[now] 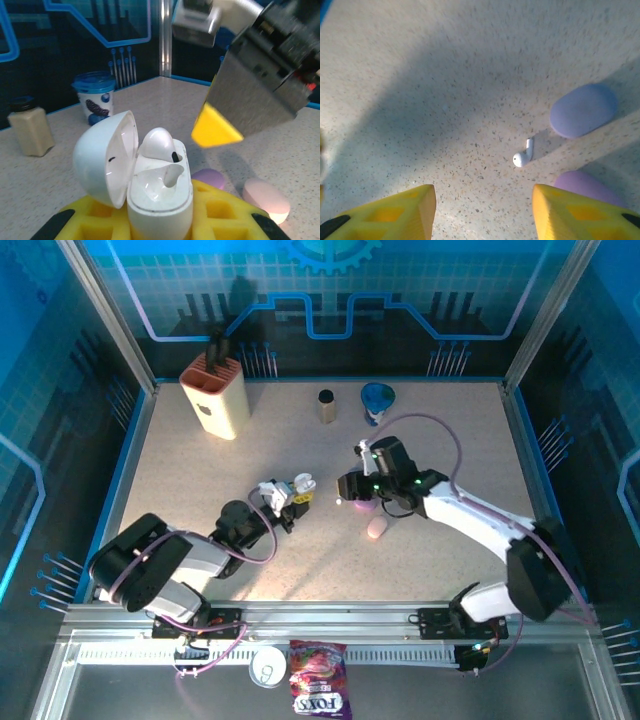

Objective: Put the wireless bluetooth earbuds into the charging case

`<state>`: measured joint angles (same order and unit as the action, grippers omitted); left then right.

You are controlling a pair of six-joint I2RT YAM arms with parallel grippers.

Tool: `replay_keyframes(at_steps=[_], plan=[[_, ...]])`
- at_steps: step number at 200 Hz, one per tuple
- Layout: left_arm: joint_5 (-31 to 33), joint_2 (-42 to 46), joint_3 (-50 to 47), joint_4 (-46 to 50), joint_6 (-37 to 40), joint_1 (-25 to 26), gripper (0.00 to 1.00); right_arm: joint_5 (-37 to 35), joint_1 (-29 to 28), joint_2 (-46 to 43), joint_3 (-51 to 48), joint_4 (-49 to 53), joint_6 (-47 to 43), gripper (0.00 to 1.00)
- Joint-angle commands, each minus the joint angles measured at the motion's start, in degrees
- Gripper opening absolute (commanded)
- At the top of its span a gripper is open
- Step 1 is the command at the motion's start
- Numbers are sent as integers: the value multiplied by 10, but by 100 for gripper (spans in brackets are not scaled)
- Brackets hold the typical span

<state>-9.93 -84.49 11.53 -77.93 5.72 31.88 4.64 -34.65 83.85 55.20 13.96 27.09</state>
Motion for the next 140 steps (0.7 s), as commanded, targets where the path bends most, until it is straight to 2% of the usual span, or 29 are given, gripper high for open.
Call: replay_keyframes(at_steps=[1, 69, 100, 140], plan=[[18, 24, -19, -16, -16, -10, 2, -6, -18, 66, 62, 84, 22, 52], [18, 58, -36, 8, -14, -16, 3, -21, -21, 242, 195, 178, 9, 51], [19, 66, -40, 14, -13, -19, 1, -37, -22, 277, 216, 198, 3, 51], [19, 69, -39, 20, -13, -22, 0, -16, -28, 298, 230, 200, -6, 51]])
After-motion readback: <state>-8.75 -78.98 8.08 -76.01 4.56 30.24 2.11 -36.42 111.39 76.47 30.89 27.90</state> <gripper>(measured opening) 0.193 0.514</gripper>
